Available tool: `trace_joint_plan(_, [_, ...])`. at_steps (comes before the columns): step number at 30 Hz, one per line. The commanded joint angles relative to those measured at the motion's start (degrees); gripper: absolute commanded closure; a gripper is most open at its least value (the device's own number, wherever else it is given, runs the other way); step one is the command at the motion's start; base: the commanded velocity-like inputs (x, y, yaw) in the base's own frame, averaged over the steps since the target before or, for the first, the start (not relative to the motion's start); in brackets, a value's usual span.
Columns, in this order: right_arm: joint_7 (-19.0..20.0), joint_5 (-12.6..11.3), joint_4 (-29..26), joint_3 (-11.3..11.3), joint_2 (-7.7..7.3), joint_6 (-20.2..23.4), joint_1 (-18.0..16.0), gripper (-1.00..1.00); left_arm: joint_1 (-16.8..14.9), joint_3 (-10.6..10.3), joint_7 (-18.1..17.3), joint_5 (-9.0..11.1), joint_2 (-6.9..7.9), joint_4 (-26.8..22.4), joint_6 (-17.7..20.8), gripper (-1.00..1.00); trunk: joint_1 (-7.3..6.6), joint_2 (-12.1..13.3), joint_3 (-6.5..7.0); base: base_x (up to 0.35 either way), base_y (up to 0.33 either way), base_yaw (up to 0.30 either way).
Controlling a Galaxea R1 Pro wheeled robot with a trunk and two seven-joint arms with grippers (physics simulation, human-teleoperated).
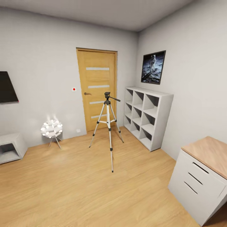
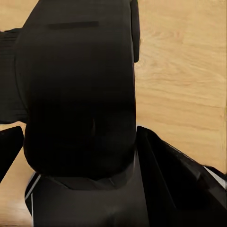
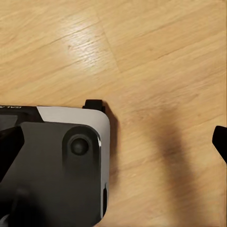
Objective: Attach the digital camera to the camera tripod in the bedroom.
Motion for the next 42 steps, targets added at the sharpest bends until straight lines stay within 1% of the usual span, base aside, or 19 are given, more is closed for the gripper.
trace_joint_plan(1, [0.16, 0.43, 0.08, -0.26, -0.03, 0.1, -0.02, -1.0, -0.02, -0.5, -0.17, 1.54, -0.01, 0.06, -0.15, 1.0, 0.02, -0.04, -0.02, 0.0, 0.0, 0.298])
trace_joint_plan(3, [0.15, 0.67, 0.1, -0.25, -0.03, 0.14, -0.01, -1.0, -0.01, -0.49, -0.16, 2.78, -0.01, 0.06, -0.15, 1.0, 0.02, -0.04, -0.02, 0.0, 0.0, 0.298])
trace_joint_plan(4, [0.15, 0.86, 0.1, -0.24, -0.03, 0.15, -0.01, -1.0, -0.01, -0.49, -0.15, 3.04, -0.03, 0.06, -0.15, 1.0, 0.02, -0.04, -0.02, 0.0, 0.0, 0.298])
trace_joint_plan(6, [0.1, 2.59, 0.11, -0.22, -0.03, 0.17, 0.0, -1.0, -0.01, -0.49, -0.13, 3.66, -0.08, 0.06, -0.15, 1.0, 0.02, -0.04, -0.02, 0.0, 0.0, 0.298])
trace_joint_plan(10, [0.07, 5.8, 0.11, -0.24, 0.03, 0.18, 0.0, -1.0, -0.01, -0.49, -0.14, 3.98, -0.1, 0.06, -0.15, 1.0, 0.02, -0.04, -0.02, 0.0, 0.0, 0.298])
trace_joint_plan(11, [0.07, 6.13, 0.11, -0.24, 0.04, 0.18, 0.0, -1.0, -0.01, -0.49, -0.13, 4.0, -0.1, 0.06, -0.15, 1.0, 0.02, -0.04, -0.02, 0.0, 0.0, 0.298])
trace_joint_plan(12, [0.06, 6.97, 0.11, -0.25, 0.04, 0.14, 0.0, -1.0, -0.01, -0.51, -0.15, 4.06, -0.1, 0.06, -0.15, 1.0, 0.02, -0.04, -0.02, 0.0, 0.0, 0.298])
trace_joint_plan(21, [0.06, 7.35, 0.11, -0.25, 0.06, -0.03, 0.0, -1.0, -0.01, -0.57, -0.15, 4.05, -0.1, 0.06, -0.15, 1.0, 0.02, -0.04, -0.02, 0.002, 0.0, 0.298])
trace_joint_plan(27, [0.06, 7.38, 0.11, -0.25, 0.06, -0.05, 0.0, -1.0, -0.01, -0.58, -0.13, 3.77, -0.11, 0.06, -0.15, 1.0, 0.02, -0.04, -0.02, 0.095, 0.0, 0.298])
trace_joint_plan(39, [0.06, 7.46, 0.11, -0.25, 0.06, 0.02, 0.0, -1.0, -0.01, -0.58, -0.12, 3.59, -0.11, 0.06, -0.05, 1.0, 0.02, -0.04, -0.02, 0.268, 0.0, 0.295])
trace_joint_plan(42, [0.06, 7.46, 0.09, -0.25, 0.06, 0.04, 0.0, -1.0, -0.01, -0.58, -0.1, 3.58, -0.11, 0.06, 0.0, 1.0, 0.02, -0.04, -0.02, 0.319, 0.0, 0.14])
